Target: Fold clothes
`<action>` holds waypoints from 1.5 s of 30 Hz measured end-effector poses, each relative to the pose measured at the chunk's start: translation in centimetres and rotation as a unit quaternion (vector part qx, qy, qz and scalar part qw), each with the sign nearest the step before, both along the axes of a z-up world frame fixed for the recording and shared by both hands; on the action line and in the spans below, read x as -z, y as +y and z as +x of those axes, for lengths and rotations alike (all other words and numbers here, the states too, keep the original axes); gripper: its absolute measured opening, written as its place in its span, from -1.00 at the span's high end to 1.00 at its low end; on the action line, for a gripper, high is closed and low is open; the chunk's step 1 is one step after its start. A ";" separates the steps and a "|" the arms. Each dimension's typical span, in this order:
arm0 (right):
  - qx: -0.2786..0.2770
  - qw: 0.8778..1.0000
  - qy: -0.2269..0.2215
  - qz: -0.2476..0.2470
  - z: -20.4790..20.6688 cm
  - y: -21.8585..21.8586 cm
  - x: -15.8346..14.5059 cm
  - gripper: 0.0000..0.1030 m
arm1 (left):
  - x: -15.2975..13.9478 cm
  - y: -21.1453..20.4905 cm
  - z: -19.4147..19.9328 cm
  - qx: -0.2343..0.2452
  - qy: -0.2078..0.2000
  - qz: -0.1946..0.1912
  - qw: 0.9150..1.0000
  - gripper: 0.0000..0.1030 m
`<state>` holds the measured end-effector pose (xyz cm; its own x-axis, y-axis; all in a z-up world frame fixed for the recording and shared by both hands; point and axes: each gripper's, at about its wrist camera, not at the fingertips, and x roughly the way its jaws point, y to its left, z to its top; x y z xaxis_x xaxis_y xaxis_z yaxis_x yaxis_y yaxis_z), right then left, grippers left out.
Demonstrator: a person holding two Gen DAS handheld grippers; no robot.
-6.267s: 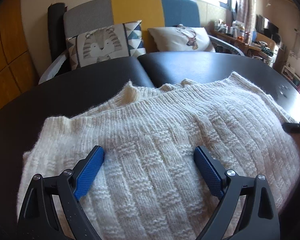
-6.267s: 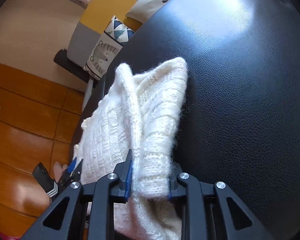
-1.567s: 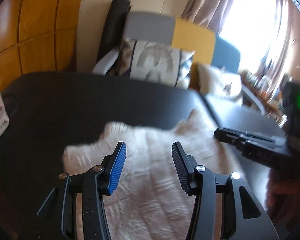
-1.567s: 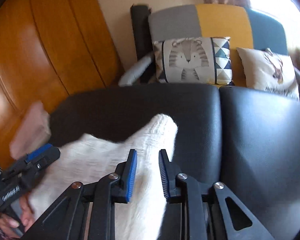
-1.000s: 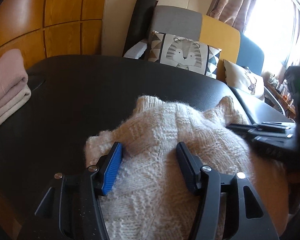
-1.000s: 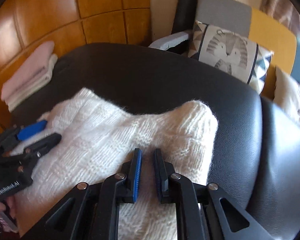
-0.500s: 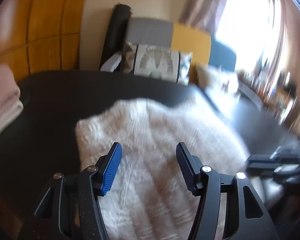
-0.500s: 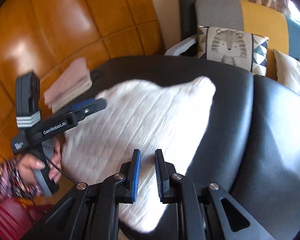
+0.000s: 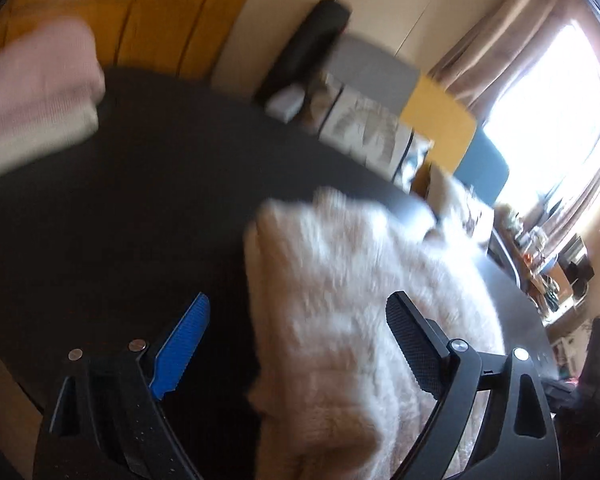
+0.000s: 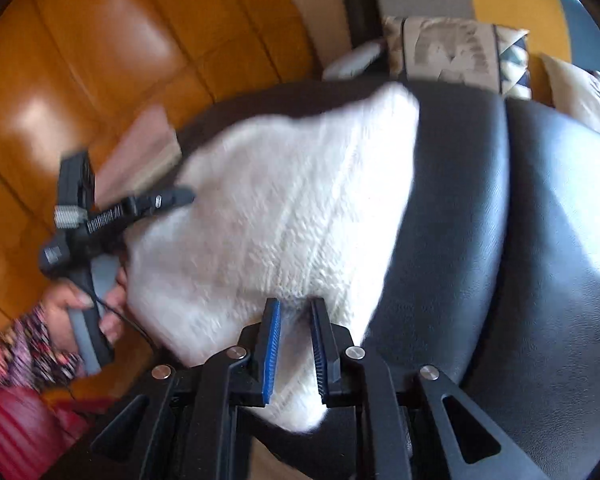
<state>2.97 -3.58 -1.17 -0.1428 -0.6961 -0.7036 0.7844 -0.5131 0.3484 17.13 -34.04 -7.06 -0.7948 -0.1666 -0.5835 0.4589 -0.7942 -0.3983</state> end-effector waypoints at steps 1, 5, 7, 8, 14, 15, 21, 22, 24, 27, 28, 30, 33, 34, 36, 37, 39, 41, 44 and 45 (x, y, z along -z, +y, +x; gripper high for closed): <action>0.008 1.000 0.009 -0.016 -0.2 0.3 -0.8 0.64 | -0.5 0.2 -0.4 -0.002 -0.016 -0.033 0.999 -0.79; 0.029 0.999 0.025 -0.016 -2.2 -0.3 -2.2 0.46 | -1.1 0.6 -2.2 0.034 -0.057 -0.092 0.994 -0.79; 0.044 0.999 0.004 0.000 -3.5 -0.8 -2.1 0.44 | -0.7 0.5 -2.8 0.069 -0.063 -0.073 0.993 -0.79; 0.050 0.999 -0.015 0.001 -4.1 -0.8 -1.9 0.44 | -0.5 0.4 -3.1 0.081 -0.065 -0.063 0.993 -0.79; 0.106 0.984 -0.139 -0.038 -7.5 1.5 0.2 0.24 | 1.5 -2.3 -4.5 0.097 -0.066 0.041 0.992 -0.79; 0.114 0.979 -0.162 -0.039 -7.9 1.7 0.8 0.17 | 1.9 -2.5 -5.0 0.102 -0.069 0.060 0.991 -0.81; 0.098 0.955 -0.273 -0.070 -9.3 1.8 3.2 -0.39 | 2.6 -2.0 -6.5 0.151 -0.082 0.065 0.983 -0.92; 0.087 0.954 -0.279 -0.066 -9.3 1.4 3.5 -0.41 | 2.5 -2.0 -6.8 0.159 -0.083 0.064 0.982 -0.95; 0.065 0.955 -0.284 -0.050 -9.0 0.4 4.1 -0.59 | 2.5 -1.9 -7.2 0.172 -0.083 0.059 0.980 -1.00; 0.043 0.955 -0.290 -0.045 -8.6 -0.7 4.9 -0.67 | 2.6 -1.4 -7.7 0.187 -0.082 0.040 0.978 -1.00; 0.041 0.956 -0.286 -0.046 -8.4 -0.9 4.9 -0.67 | 2.6 -1.2 -7.8 0.189 -0.083 0.036 0.978 -1.00; 0.037 0.958 -0.281 -0.040 -7.9 -0.8 4.7 -0.71 | 2.6 -1.0 -8.0 0.188 -0.087 0.034 0.978 -0.99; 0.035 0.959 -0.278 -0.038 -7.5 -0.5 4.5 -0.74 | 2.5 -0.7 -8.2 0.185 -0.095 0.032 0.977 -0.99; 0.033 0.961 -0.271 -0.036 -7.2 -0.6 4.3 -0.75 | 2.4 -0.5 -8.2 0.185 -0.098 0.033 0.977 -0.99; 0.028 0.965 -0.257 -0.032 -6.8 -0.6 4.1 -0.76 | 2.4 0.0 -8.3 0.186 -0.100 0.031 0.977 -0.92; 0.025 0.967 -0.250 -0.030 -6.6 -0.6 4.0 -0.76 | 2.3 0.2 -8.2 0.188 -0.093 0.034 0.977 -0.75; 0.029 0.972 -0.233 -0.013 -6.1 -0.7 3.6 -0.63 | 2.1 0.6 -8.0 0.193 -0.081 0.038 0.977 -0.44; 0.038 0.975 -0.219 -0.002 -5.8 -0.7 3.2 -0.40 | 2.0 0.9 -7.9 0.193 -0.072 0.038 0.978 -0.17; 0.050 0.976 -0.214 -0.007 -5.6 -0.5 2.1 -0.18 | 0.9 1.2 -7.2 0.191 -0.058 0.026 0.979 0.22; 0.051 0.978 -0.204 -0.006 -5.4 -0.5 1.4 -0.13 | 0.6 1.0 -6.9 0.189 -0.053 0.030 0.980 0.27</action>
<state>-2.46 -4.12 -2.59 0.0787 -0.7012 -0.7086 0.5230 -0.5761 0.6281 10.23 -33.06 -7.63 -0.7269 0.1652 -0.6666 0.1775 -0.8925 -0.4147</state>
